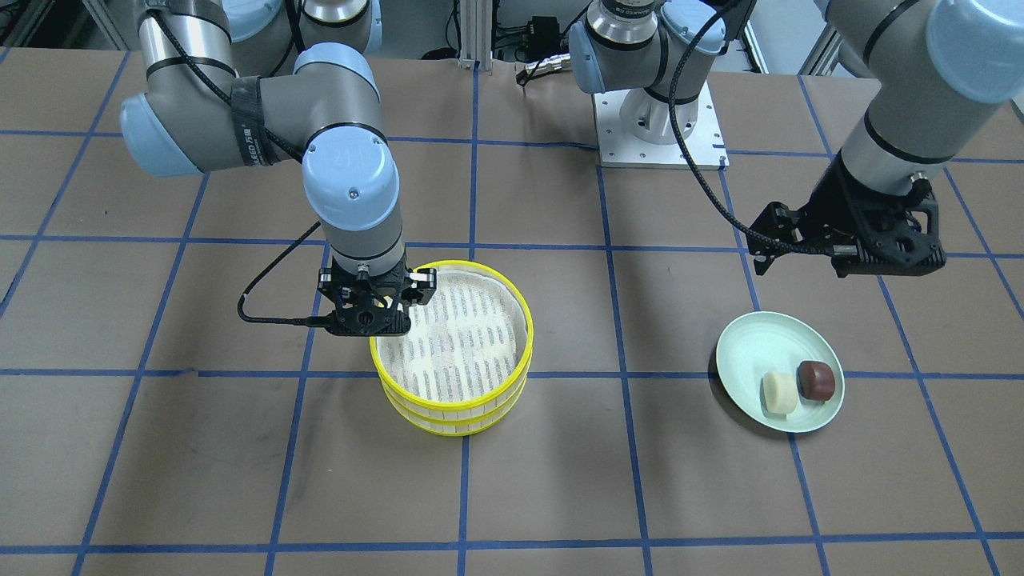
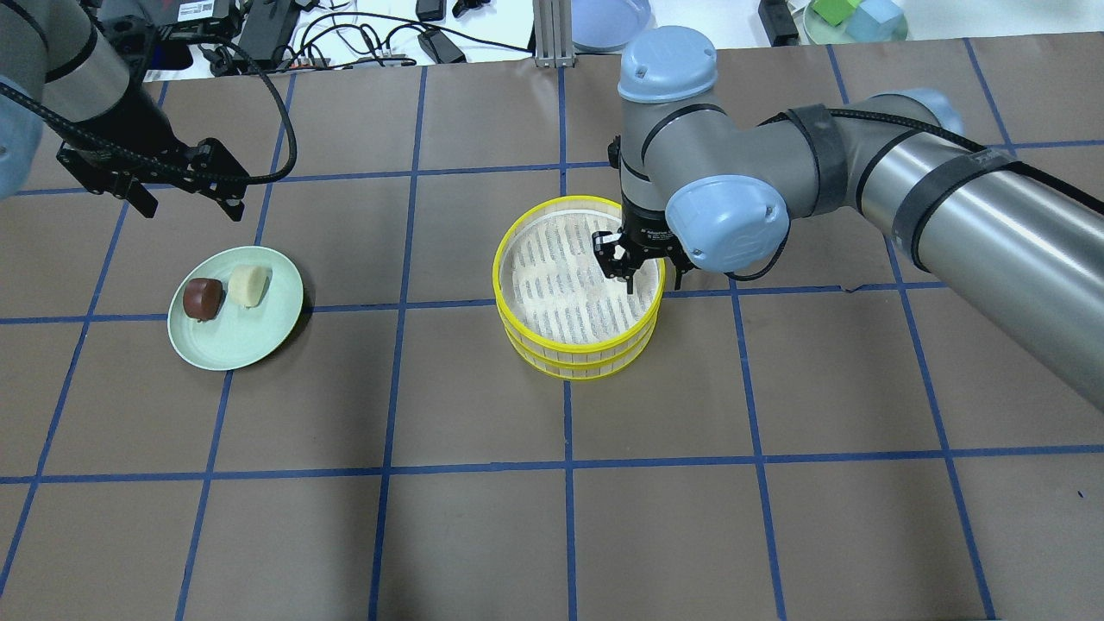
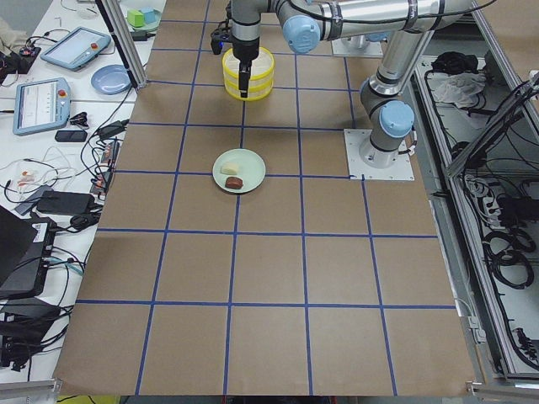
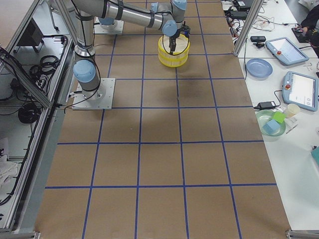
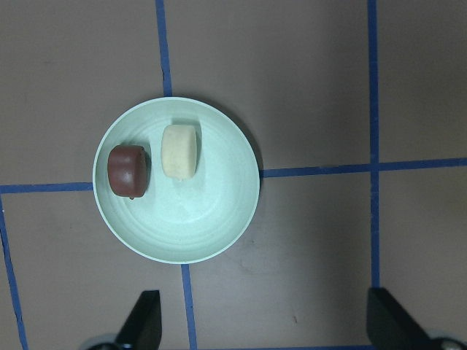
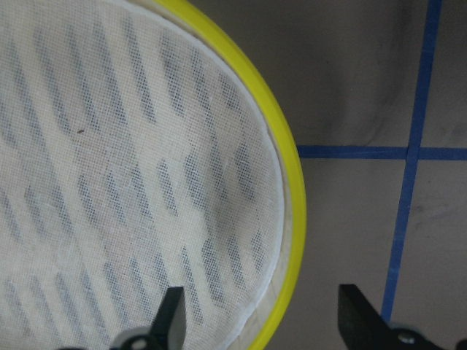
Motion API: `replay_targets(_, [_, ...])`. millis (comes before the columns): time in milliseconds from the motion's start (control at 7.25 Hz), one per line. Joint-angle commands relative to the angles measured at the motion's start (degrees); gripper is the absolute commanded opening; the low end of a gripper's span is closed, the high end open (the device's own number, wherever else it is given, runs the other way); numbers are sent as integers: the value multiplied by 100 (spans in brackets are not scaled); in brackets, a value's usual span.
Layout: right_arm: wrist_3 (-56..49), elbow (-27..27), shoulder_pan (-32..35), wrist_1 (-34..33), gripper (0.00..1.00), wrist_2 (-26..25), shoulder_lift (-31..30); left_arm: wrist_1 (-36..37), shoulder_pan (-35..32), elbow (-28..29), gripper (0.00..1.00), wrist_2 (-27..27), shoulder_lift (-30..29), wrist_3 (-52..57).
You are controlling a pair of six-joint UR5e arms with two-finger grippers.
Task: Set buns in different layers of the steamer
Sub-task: 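Grasp the rim of the steamer's top tier with the right gripper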
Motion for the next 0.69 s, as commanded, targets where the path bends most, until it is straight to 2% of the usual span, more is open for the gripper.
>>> replay_targets(0, [42, 74, -28, 75, 25, 63, 21, 336, 210, -41, 100, -18, -471, 415])
replay_targets(138, [25, 75, -20, 162, 14, 72, 21, 607, 220, -41, 100, -18, -717, 505])
replay_targets(414, [-10, 66, -28, 163, 0, 2, 12, 1100, 229, -41, 100, -9, -1183, 892])
replay_targets(552, [-10, 49, -28, 146, 0, 2, 12, 1181, 281, -41, 100, -9, -1385, 980])
